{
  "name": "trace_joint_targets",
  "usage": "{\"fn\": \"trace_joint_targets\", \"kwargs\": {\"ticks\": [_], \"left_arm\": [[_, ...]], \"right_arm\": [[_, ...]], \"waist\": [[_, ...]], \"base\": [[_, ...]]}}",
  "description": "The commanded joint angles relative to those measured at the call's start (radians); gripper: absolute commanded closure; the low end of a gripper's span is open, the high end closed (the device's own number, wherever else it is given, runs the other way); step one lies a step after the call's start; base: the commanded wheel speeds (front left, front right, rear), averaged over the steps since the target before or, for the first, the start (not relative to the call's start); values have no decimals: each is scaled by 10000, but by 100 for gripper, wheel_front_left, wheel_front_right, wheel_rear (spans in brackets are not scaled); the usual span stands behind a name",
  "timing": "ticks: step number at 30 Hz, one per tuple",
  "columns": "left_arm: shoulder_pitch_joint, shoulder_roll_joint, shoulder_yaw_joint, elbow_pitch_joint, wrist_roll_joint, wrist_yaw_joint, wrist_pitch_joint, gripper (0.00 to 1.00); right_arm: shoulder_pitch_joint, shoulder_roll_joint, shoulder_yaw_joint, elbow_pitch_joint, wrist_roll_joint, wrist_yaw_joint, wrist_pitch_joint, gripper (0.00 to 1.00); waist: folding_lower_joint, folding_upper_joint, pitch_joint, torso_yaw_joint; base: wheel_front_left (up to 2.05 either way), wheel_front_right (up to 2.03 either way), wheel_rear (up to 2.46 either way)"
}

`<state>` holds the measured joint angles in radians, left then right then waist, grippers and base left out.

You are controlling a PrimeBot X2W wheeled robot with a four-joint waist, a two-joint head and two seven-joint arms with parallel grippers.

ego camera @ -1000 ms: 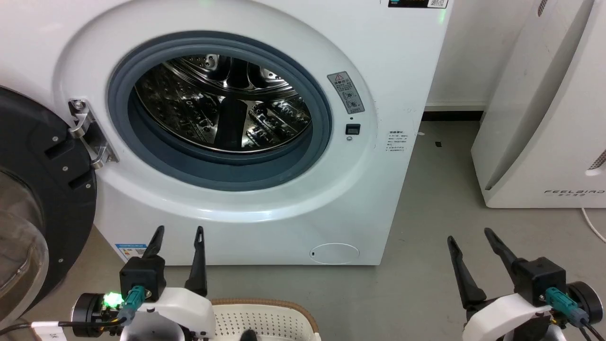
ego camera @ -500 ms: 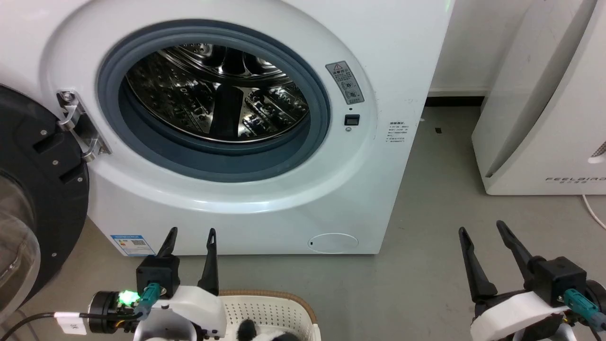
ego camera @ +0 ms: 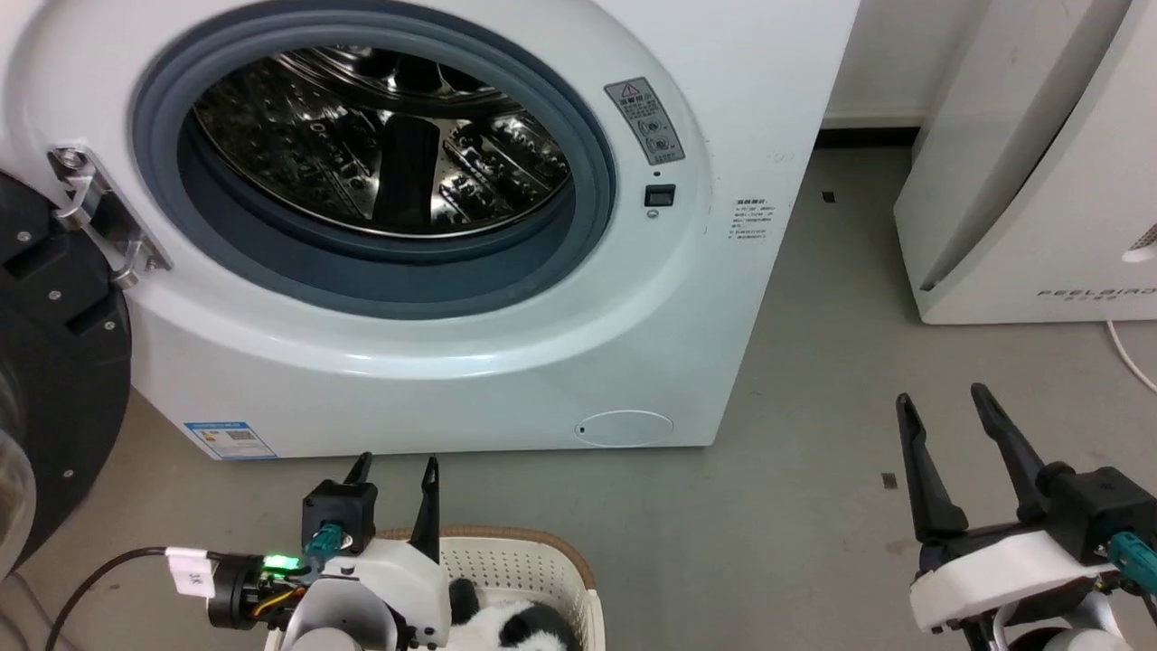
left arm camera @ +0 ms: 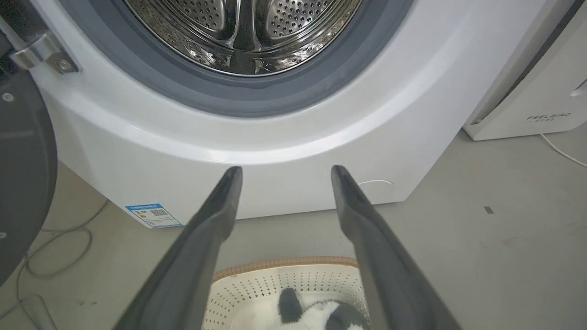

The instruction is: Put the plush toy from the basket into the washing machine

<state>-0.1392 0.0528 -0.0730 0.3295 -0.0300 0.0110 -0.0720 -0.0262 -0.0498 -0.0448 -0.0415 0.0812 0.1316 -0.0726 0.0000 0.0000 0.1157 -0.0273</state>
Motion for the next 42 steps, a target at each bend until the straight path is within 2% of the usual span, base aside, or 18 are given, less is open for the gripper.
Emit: {"fn": "trace_joint_targets", "kwargs": {"ticks": [1,13,42], "left_arm": [[-261,67,-64,437,-51,-78,-112,0],[-882,232,-262,1932,-270,-166,91,0],[-2733,671,-1258,4950,-664,-567,1933,0]], "right_arm": [[-198,-1,-36,-92,83,-3,-117,0],[-613,-2,-176,-292,266,-4,-346,0],[-2158,-3,-552,-747,989,-6,-949,0]], "waist": [[0,0,132,-57],[0,0,978,-201],[0,0,3863,-612]], "base": [[0,0,0],[0,0,0],[0,0,0]]}}
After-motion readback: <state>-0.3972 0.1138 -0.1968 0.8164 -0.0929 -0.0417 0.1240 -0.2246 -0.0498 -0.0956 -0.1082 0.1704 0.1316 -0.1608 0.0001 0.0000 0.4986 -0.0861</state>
